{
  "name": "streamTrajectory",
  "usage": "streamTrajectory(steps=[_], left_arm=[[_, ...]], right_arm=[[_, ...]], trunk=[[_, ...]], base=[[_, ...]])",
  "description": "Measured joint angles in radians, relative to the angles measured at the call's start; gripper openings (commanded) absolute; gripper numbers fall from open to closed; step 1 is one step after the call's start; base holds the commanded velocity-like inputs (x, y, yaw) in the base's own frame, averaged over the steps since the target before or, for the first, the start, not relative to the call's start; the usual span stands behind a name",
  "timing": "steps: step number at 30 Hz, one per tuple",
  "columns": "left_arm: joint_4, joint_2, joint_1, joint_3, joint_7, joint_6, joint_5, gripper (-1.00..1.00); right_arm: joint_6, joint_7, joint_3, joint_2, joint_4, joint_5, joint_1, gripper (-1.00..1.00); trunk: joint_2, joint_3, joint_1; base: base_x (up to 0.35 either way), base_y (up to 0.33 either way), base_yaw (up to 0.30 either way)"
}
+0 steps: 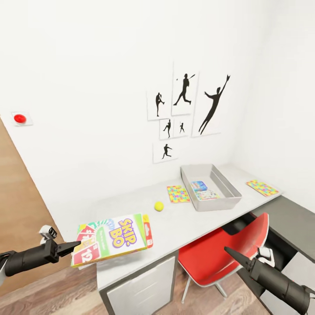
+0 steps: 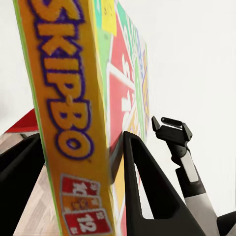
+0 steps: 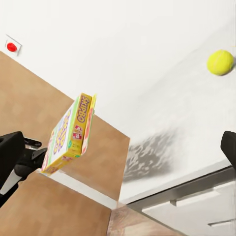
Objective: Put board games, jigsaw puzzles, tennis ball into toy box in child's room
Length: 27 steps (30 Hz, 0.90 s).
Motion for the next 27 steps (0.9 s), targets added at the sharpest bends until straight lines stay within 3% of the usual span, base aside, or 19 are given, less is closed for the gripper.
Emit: streamTrajectory(steps=[6,13,22,27], left_arm=[[0.0,0.0,0.0,0.001,0.0,0.0,-0.001,-1.0],[0.0,0.0,0.0,0.001,0.0,0.0,0.0,-1.0],[0.0,0.001,0.0,0.002,0.0,0.0,-0.002,-1.0],[0.0,0.001,0.0,0.002,0.0,0.0,-0.001,-1.0]], right_arm=[[-0.001,0.018,-0.006,0.0,0.001,0.0,0.0,1.0],[0.0,0.038,-0.048,0.0,0.007,-0.001,0.001,1.0],[0.002,0.049,-0.065,-0.003,0.013,-0.001,0.0,1.0],[0.003,0.051,-0.102,-0.004,0.023,-0.001,0.0,1.0]], trunk=[[0.0,-0.003,0.0],[0.0,-0.006,0.0],[0.0,-0.01,0.0],[0.0,-0.012,0.0]], base=[[-0.009,0.0,-0.264],[-0.001,0.0,-0.264],[0.0,0.0,-0.264],[0.0,0.0,-0.264]])
